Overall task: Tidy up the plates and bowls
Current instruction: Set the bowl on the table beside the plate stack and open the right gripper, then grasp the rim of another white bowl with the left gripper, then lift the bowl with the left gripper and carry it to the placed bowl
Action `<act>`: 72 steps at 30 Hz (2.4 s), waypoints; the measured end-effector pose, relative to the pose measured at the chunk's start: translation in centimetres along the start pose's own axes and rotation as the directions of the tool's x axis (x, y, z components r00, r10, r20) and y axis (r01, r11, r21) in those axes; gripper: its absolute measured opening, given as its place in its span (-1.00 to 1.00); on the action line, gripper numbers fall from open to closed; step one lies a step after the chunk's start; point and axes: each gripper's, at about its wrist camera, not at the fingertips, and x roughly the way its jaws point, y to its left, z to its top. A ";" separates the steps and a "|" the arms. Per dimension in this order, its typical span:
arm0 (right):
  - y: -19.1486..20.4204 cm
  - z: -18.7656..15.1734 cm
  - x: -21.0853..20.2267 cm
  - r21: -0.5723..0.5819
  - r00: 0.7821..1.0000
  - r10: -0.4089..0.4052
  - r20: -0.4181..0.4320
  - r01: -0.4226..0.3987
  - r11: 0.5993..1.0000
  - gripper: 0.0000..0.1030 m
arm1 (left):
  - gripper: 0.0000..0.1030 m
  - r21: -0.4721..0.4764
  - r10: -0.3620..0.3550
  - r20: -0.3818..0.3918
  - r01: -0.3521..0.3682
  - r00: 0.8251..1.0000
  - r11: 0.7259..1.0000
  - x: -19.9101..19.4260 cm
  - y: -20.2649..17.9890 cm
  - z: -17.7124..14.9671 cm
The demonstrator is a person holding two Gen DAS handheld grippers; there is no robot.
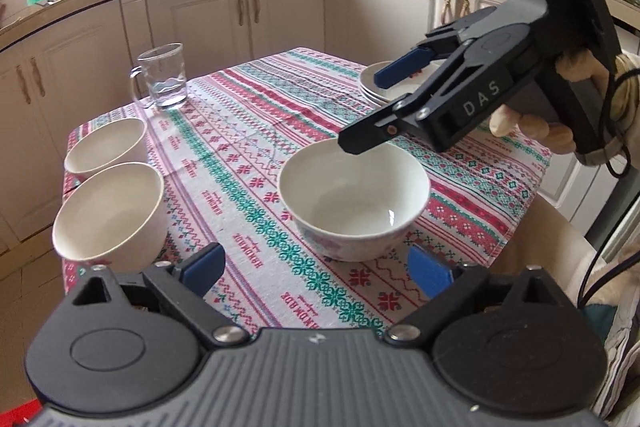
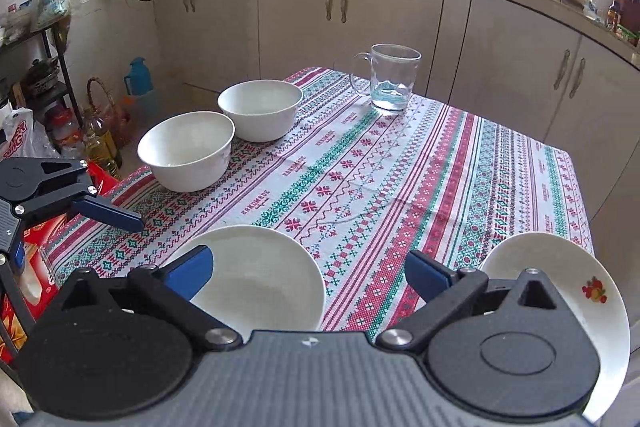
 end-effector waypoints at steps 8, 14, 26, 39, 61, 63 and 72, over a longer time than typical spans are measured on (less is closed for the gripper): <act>2.4 1.5 0.6 -0.074 0.999 -0.025 0.021 0.026 0.997 1.00 | 0.90 -0.136 0.175 -0.066 -0.183 0.982 0.974 -1.7 4.7 -0.5; 5.5 3.3 2.0 -0.154 0.999 0.023 0.032 -0.017 0.988 1.00 | 0.89 -0.152 0.265 -0.078 -0.274 0.961 0.950 -1.8 9.3 -0.2; 9.0 4.8 6.5 -0.160 0.997 0.075 -0.016 -0.076 0.984 1.00 | 0.85 -0.185 0.261 -0.100 -0.276 0.960 0.943 0.7 15.7 1.0; 10.4 6.8 10.6 -0.252 0.990 0.119 -0.074 -0.134 0.958 1.00 | 0.45 -0.289 0.108 -0.114 -0.137 0.988 0.947 4.5 19.6 1.8; 11.0 6.9 14.2 -0.264 0.977 0.165 -0.138 -0.197 0.944 0.68 | -0.05 -0.283 0.015 -0.119 -0.048 0.993 0.958 6.3 20.5 2.6; 11.1 6.9 14.2 -0.269 0.977 0.167 -0.136 -0.199 0.943 0.68 | -0.05 -0.278 0.010 -0.121 -0.043 0.993 0.960 6.4 20.5 2.6; 11.0 7.1 14.3 -0.269 0.976 0.168 -0.138 -0.201 0.942 0.67 | -0.06 -0.254 0.003 -0.129 -0.036 0.992 0.966 6.6 20.3 2.9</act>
